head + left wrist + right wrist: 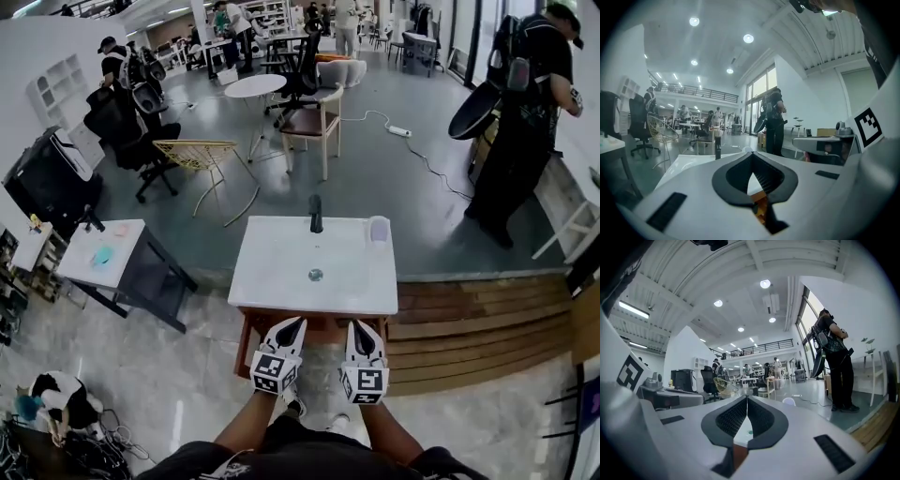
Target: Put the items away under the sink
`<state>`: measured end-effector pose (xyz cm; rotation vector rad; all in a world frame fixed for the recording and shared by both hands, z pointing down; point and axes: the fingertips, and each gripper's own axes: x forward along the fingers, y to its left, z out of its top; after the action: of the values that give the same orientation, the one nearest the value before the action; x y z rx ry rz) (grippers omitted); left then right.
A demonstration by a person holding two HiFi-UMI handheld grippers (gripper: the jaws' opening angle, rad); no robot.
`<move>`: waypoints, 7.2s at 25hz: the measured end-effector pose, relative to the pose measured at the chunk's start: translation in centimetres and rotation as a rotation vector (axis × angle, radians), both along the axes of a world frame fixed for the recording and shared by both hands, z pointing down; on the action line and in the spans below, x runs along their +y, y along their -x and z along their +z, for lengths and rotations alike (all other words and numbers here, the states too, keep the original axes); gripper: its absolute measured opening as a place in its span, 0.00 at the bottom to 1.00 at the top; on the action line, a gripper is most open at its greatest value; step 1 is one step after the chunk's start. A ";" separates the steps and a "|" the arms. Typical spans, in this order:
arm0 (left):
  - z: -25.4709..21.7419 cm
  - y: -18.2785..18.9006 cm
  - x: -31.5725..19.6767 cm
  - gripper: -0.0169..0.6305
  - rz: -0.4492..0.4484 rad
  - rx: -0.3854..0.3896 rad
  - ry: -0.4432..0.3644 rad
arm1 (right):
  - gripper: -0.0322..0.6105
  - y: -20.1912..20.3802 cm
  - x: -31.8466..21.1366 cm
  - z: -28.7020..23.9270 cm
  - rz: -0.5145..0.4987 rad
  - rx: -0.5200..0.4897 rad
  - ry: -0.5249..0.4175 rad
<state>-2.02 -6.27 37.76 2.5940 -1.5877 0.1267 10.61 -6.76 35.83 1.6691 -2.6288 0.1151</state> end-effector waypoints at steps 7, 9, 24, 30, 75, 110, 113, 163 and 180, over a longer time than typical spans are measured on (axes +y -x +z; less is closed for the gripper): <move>0.3 0.7 -6.8 0.02 0.031 -0.011 -0.011 | 0.09 0.1 -5.9 0.0 0.037 -0.008 0.018; -0.3 1.2 -9.3 0.02 0.048 -0.011 -0.024 | 0.09 0.8 -8.4 -0.7 0.041 -0.012 0.017; -2.5 4.0 -21.5 0.02 0.178 -0.004 -0.072 | 0.09 3.6 -19.9 -1.1 0.186 0.065 0.038; -2.0 2.4 -23.7 0.02 0.220 0.003 -0.066 | 0.09 -0.1 -23.6 0.0 0.250 0.126 0.079; 7.2 -9.7 -38.1 0.02 0.226 -0.050 0.160 | 0.77 -9.6 -45.1 21.4 0.149 0.250 0.682; 3.2 -1.9 -23.6 0.02 0.271 0.033 0.069 | 0.76 -2.4 -26.8 14.7 0.124 0.244 0.560; 3.3 -1.1 -20.7 0.02 0.279 0.036 0.067 | 0.76 -0.8 -23.6 15.0 0.125 0.245 0.555; 12.7 6.0 2.8 0.02 0.062 -0.062 0.151 | 0.76 6.1 3.7 21.4 0.009 0.231 0.559; 39.9 9.0 -5.4 0.02 -0.051 0.028 0.185 | 0.76 10.1 -1.6 46.2 -0.021 0.273 0.584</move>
<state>-10.98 -11.71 77.64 2.4041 -1.5511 0.2215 0.49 -8.40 82.01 1.3427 -2.1272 0.5507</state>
